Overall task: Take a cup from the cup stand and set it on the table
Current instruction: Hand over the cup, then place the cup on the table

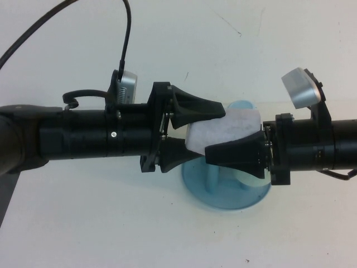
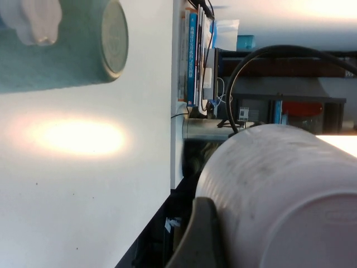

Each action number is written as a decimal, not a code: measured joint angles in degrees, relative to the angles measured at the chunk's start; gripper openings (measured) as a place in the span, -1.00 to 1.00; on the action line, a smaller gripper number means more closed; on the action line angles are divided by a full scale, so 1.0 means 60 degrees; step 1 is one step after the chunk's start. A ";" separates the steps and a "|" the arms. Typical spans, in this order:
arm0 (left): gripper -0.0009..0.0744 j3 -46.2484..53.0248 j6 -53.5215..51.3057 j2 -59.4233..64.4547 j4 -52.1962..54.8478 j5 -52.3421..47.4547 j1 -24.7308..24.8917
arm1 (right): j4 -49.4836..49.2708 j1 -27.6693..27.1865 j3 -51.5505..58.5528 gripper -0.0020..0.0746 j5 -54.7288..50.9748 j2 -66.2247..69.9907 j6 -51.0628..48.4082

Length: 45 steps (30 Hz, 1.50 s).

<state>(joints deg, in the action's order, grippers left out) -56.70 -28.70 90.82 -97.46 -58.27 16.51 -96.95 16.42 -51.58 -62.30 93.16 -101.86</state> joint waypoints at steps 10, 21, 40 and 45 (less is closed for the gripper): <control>0.75 -0.0280 -0.1244 0.0019 0.0496 -0.0294 -0.0023 | -0.0247 0.0000 -0.0034 -0.73 -0.0318 -0.0023 0.0215; 0.22 -0.0371 -0.2109 -0.0047 0.0351 -0.1348 -0.1439 | 0.3668 -0.0303 -0.0034 -0.78 0.0889 -0.2368 0.2959; -0.97 0.0736 -0.3198 -0.4593 0.5624 0.2747 -0.2006 | 1.5783 -0.0441 -0.1505 -0.80 -0.0827 -0.1880 1.2000; -0.98 0.2620 -0.3198 -0.7055 0.5792 0.4645 -0.2006 | 1.7179 -0.0441 -0.2210 -0.80 -0.0786 -0.0460 1.2626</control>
<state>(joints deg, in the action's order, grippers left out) -40.98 -47.89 48.49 -62.71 -30.40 4.47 6.12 13.77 -64.84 -67.02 90.40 -26.10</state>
